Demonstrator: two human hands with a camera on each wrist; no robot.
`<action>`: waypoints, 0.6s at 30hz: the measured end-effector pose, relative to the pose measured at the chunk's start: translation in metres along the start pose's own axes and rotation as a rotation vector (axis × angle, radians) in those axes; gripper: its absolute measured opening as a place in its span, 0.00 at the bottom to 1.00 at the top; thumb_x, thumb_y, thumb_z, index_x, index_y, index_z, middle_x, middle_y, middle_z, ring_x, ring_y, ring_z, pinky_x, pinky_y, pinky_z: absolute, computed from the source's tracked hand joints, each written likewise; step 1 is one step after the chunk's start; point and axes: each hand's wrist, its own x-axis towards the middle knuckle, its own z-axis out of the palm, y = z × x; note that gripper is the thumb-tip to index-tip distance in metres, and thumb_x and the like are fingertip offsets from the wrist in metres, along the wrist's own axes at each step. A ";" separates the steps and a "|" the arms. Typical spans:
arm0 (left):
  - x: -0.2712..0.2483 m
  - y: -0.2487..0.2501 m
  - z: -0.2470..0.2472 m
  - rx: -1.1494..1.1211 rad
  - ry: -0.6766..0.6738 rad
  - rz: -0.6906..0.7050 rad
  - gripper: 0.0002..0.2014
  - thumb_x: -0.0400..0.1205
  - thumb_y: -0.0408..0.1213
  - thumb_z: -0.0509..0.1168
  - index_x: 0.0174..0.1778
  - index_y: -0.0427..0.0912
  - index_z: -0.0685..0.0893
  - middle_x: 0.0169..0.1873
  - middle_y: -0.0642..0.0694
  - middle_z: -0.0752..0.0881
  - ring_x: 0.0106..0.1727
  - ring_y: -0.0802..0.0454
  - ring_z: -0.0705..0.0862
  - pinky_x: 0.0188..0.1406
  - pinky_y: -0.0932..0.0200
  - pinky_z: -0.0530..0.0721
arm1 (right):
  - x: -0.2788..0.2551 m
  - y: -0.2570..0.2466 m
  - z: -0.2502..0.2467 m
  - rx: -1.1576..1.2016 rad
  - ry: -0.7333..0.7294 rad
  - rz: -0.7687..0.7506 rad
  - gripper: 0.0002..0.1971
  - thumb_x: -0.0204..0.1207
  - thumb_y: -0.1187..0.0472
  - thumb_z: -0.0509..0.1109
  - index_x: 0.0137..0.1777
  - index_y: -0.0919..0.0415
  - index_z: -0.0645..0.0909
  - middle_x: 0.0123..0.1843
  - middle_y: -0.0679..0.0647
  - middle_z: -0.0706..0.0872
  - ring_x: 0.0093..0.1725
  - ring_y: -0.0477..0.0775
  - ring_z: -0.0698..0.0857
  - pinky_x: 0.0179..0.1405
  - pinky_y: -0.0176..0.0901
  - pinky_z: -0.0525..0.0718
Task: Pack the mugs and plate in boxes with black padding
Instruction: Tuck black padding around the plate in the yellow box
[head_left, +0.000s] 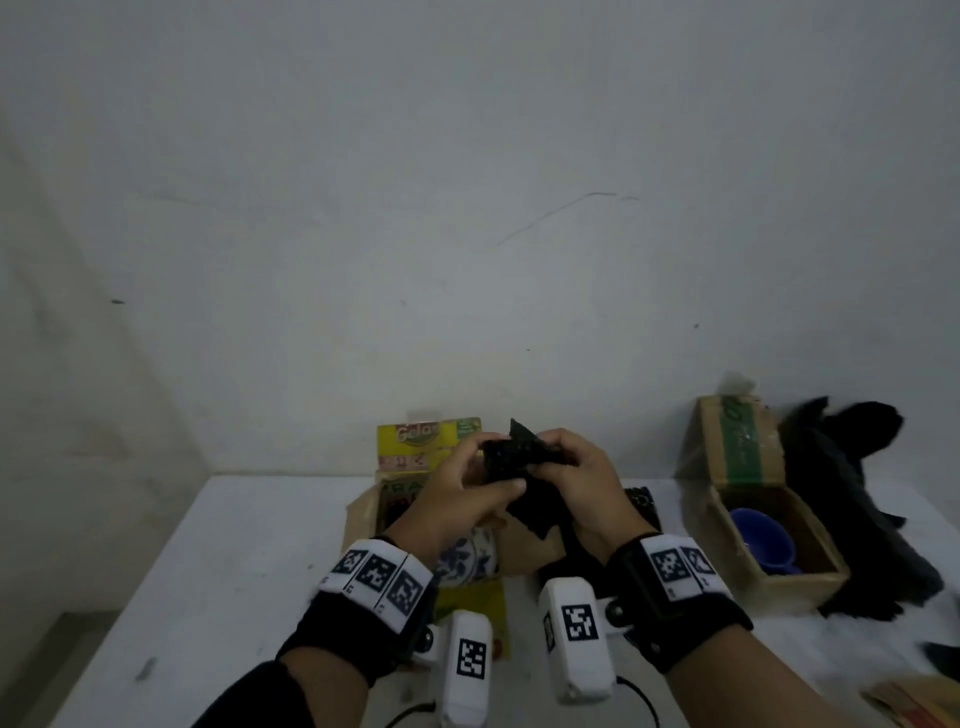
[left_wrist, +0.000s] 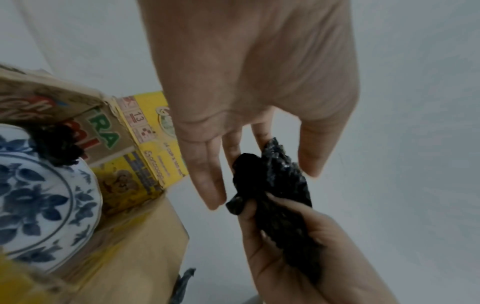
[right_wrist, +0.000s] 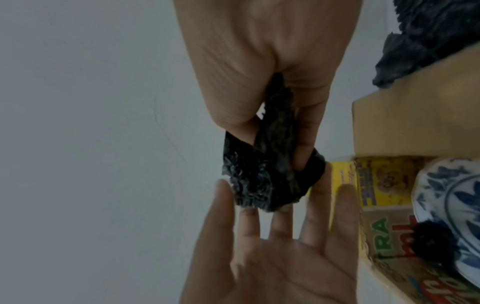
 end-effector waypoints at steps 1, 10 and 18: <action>-0.002 0.000 -0.008 -0.031 0.028 -0.009 0.13 0.80 0.34 0.67 0.59 0.43 0.79 0.57 0.43 0.85 0.55 0.46 0.86 0.47 0.53 0.89 | 0.003 0.003 0.007 0.004 0.005 0.017 0.14 0.72 0.80 0.65 0.37 0.61 0.82 0.38 0.59 0.85 0.40 0.57 0.84 0.36 0.40 0.84; 0.021 -0.042 -0.064 -0.033 0.357 -0.010 0.12 0.72 0.21 0.70 0.36 0.42 0.76 0.42 0.36 0.85 0.47 0.38 0.84 0.51 0.40 0.83 | 0.004 0.017 0.059 -0.321 -0.229 -0.002 0.06 0.76 0.64 0.71 0.44 0.51 0.84 0.63 0.50 0.77 0.63 0.47 0.77 0.60 0.36 0.76; 0.022 -0.098 -0.086 0.243 0.386 0.092 0.11 0.75 0.44 0.68 0.53 0.51 0.81 0.52 0.53 0.87 0.55 0.53 0.84 0.58 0.45 0.84 | 0.032 0.057 0.077 -0.943 -0.040 -0.173 0.06 0.74 0.71 0.70 0.44 0.61 0.85 0.50 0.54 0.76 0.48 0.56 0.79 0.45 0.36 0.76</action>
